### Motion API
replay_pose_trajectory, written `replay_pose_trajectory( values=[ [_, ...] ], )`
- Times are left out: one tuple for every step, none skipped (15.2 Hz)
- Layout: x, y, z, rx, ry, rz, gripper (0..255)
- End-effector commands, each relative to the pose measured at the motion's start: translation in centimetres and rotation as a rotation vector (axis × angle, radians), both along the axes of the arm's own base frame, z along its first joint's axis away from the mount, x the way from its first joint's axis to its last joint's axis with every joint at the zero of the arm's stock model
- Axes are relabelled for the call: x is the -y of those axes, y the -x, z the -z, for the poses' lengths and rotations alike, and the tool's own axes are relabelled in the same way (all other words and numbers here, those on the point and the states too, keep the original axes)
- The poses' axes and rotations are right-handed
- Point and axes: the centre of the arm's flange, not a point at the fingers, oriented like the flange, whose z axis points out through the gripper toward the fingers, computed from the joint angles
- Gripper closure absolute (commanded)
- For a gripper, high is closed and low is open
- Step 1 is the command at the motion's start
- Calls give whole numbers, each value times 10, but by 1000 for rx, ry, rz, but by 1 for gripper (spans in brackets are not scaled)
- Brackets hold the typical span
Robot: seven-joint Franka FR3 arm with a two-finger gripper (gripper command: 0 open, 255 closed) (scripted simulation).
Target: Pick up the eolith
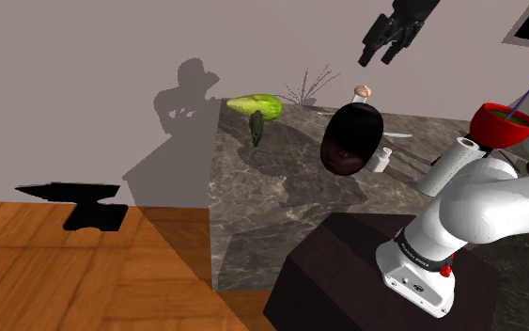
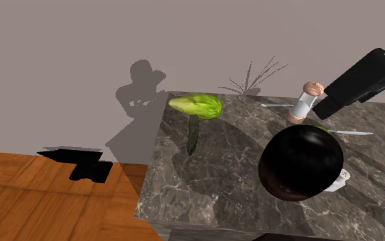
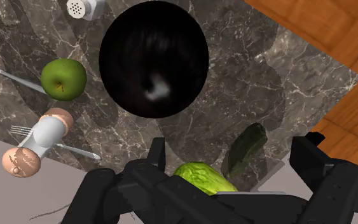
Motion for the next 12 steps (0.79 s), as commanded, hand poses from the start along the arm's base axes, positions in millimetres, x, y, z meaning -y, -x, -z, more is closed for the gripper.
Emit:
replay_pose_trajectory(
  values=[
    [0, 0, 0, 0, 0, 0, 0],
    [-3, -10, 8, -3, -4, 15, 0],
    [-7, -20, 17, -6, -8, 31, 0],
    [-10, -30, 25, -9, -13, 46, 0],
    [-13, -40, 34, -12, -17, 62, 0],
    [-16, -50, 42, -15, -21, 77, 0],
    [-18, -60, 51, -18, -25, 93, 0],
    [-21, -70, 59, -21, -29, 108, 0],
    [-23, -80, 68, -24, -34, 124, 0],
    [-26, -90, 76, -26, -38, 139, 0],
    [-28, -100, 85, -29, -42, 155, 0],
    [-30, -110, 94, -32, -46, 170, 0]
  ],
)
